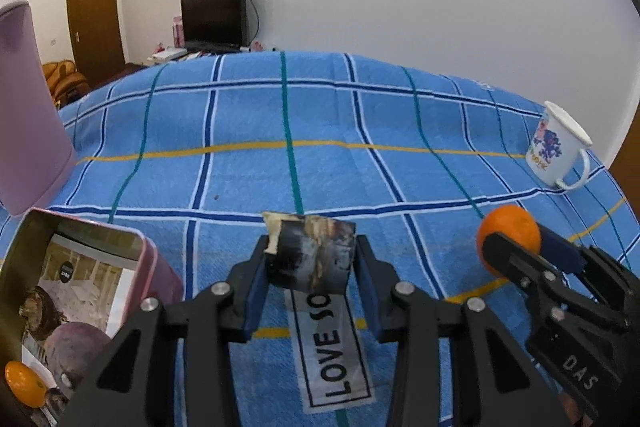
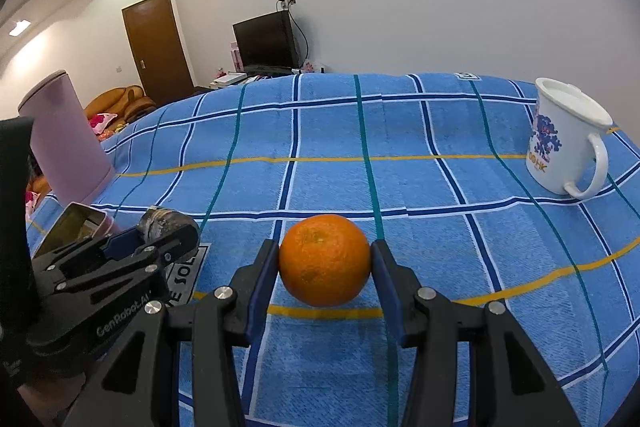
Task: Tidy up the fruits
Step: 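Grasp the small printed can with the left tool while the right tool grasps the last orange, then lift the can and orange and carry both over the tin box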
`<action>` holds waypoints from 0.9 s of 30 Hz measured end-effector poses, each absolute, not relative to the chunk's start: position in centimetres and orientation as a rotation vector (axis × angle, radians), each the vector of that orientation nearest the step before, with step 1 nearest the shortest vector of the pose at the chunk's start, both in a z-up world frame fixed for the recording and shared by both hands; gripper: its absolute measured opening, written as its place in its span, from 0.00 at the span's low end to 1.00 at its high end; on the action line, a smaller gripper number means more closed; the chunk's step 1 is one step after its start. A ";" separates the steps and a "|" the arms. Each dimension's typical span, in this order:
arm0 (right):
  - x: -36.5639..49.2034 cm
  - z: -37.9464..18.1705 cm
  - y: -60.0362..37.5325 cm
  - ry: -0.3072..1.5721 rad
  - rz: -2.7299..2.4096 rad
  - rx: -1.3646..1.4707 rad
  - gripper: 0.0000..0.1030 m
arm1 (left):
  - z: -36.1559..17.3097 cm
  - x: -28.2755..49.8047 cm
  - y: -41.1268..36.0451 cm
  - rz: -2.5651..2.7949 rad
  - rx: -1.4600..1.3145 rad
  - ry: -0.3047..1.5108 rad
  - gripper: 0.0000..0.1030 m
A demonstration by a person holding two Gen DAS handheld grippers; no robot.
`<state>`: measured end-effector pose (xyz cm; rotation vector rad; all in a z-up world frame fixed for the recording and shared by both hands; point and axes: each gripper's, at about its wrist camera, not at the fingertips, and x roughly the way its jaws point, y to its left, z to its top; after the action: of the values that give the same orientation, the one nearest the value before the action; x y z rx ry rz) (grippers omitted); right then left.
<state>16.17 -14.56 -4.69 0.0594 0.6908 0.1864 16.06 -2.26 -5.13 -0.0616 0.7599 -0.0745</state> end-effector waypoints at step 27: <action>13.5 -3.1 -13.9 0.541 0.203 0.023 0.48 | -3.3 13.0 -2.3 -0.066 -0.035 0.605 0.40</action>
<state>13.50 -13.95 -3.14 0.0232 0.5408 0.2034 12.95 -2.27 -3.28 -0.0352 0.6054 -0.0659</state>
